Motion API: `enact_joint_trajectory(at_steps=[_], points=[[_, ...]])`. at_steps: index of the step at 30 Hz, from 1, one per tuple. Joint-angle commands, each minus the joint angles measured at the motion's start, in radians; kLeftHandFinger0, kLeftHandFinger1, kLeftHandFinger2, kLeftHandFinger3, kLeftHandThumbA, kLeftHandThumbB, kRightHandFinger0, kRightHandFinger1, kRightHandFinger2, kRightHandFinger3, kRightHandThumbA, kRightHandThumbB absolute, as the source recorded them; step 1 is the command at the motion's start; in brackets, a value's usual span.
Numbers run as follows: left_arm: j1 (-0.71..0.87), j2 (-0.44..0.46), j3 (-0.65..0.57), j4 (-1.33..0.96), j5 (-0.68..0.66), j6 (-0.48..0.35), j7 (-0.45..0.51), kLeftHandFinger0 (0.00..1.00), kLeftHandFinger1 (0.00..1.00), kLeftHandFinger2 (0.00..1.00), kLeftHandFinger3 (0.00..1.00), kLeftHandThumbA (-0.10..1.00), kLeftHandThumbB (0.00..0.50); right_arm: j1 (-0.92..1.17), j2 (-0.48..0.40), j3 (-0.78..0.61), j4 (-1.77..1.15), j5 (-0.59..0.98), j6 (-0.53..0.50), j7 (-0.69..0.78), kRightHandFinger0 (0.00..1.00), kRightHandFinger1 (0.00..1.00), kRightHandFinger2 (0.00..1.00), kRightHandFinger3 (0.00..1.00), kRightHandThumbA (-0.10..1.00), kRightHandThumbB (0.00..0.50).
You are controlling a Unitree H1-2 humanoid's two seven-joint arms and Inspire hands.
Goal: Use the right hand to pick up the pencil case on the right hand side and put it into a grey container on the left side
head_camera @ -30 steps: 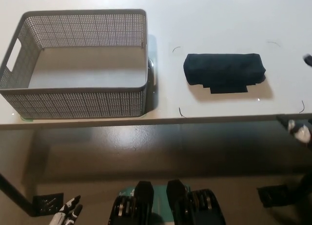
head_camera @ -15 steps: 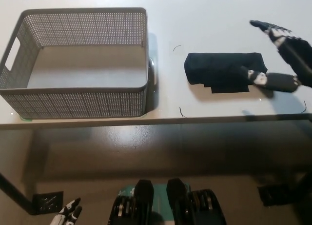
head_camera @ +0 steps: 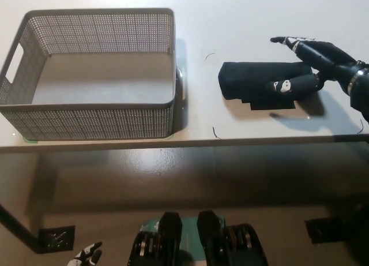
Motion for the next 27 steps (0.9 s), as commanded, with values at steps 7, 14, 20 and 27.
enact_joint_trajectory(at_steps=[7,14,20,27], points=[[-0.014,0.023,-0.020,-0.031,0.015,-0.036,0.043,1.00,1.00,1.00,0.91,1.00,0.500,-0.132,-0.009,0.016,0.068,-0.041,0.028,0.050,1.00,1.00,1.00,1.00,0.77,0.500],[-0.022,0.026,-0.032,-0.019,0.007,-0.036,0.044,1.00,1.00,1.00,0.89,1.00,0.500,-0.158,0.006,0.021,0.112,-0.040,0.017,0.058,1.00,1.00,1.00,1.00,0.75,0.500],[-0.022,0.028,-0.034,-0.026,0.001,-0.036,0.037,1.00,1.00,1.00,0.90,1.00,0.500,-0.199,0.021,0.022,0.152,-0.045,0.032,0.070,1.00,1.00,1.00,1.00,0.72,0.500],[-0.023,0.032,-0.040,-0.040,0.014,-0.036,0.046,1.00,1.00,1.00,0.91,1.00,0.500,-0.254,0.051,0.026,0.241,-0.030,0.033,0.086,1.00,1.00,1.00,1.00,0.72,0.500]])
